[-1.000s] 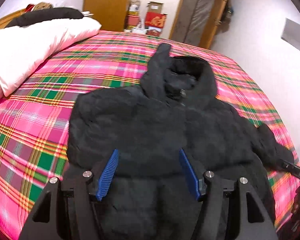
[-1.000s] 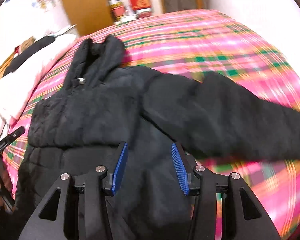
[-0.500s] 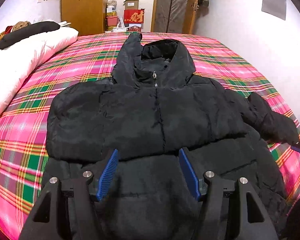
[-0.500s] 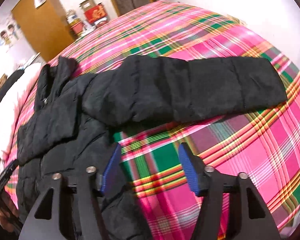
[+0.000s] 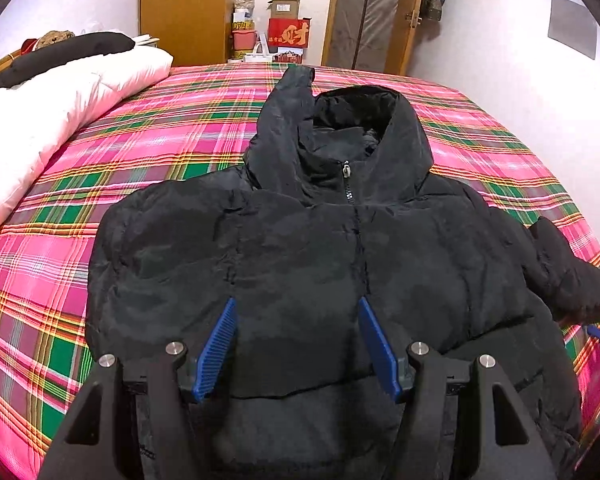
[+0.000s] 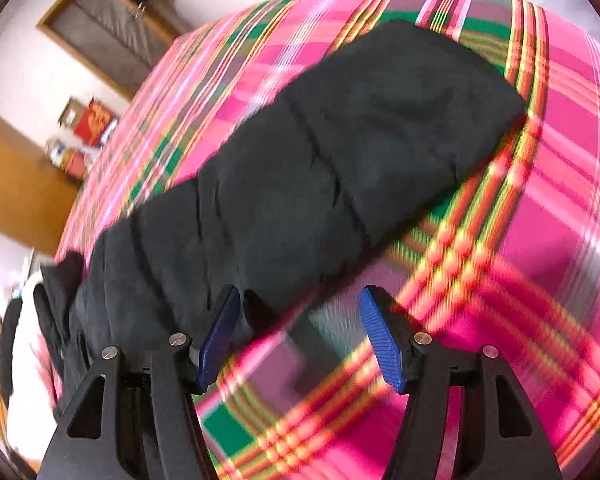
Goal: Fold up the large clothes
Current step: 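Close the right tool on the sleeve cuff and lift it, then fold the held sleeve across the jacket body and open the right tool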
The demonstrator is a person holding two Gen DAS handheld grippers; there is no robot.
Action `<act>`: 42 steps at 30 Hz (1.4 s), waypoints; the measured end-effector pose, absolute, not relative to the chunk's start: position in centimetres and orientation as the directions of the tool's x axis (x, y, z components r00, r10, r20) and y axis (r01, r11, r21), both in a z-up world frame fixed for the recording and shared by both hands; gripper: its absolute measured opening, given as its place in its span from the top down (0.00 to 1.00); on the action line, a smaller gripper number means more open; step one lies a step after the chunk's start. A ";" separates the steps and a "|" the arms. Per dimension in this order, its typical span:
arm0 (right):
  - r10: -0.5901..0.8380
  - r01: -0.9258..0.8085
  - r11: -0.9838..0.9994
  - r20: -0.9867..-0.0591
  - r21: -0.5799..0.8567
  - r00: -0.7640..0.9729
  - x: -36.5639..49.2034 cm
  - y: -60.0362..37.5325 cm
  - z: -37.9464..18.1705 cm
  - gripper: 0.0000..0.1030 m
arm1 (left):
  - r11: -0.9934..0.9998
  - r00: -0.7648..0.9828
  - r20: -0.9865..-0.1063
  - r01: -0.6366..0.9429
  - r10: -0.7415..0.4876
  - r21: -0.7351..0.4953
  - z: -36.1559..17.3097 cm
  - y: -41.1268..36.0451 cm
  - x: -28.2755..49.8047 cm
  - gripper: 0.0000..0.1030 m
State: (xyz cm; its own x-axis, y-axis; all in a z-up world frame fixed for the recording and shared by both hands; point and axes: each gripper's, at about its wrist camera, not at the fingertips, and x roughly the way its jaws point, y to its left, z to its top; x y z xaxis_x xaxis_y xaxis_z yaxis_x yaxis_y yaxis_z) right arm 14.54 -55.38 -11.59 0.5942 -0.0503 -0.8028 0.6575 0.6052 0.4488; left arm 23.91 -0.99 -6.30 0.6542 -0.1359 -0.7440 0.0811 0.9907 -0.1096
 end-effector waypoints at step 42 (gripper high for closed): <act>0.376 -0.113 0.912 -0.693 0.395 0.614 25.7 -19.8 -1.1 0.92 | 0.966 0.681 -0.724 -0.100 -0.109 -0.239 -3.3 6.6 24.2 0.38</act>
State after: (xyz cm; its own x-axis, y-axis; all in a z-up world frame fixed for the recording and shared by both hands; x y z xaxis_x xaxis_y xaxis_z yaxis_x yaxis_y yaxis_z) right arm 25.71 -19.81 -1.08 0.6143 0.3764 -0.6935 -0.1129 0.9118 0.3949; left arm 24.23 6.62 -3.27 0.6812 -0.1093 -0.7239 -0.0995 0.9658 -0.2394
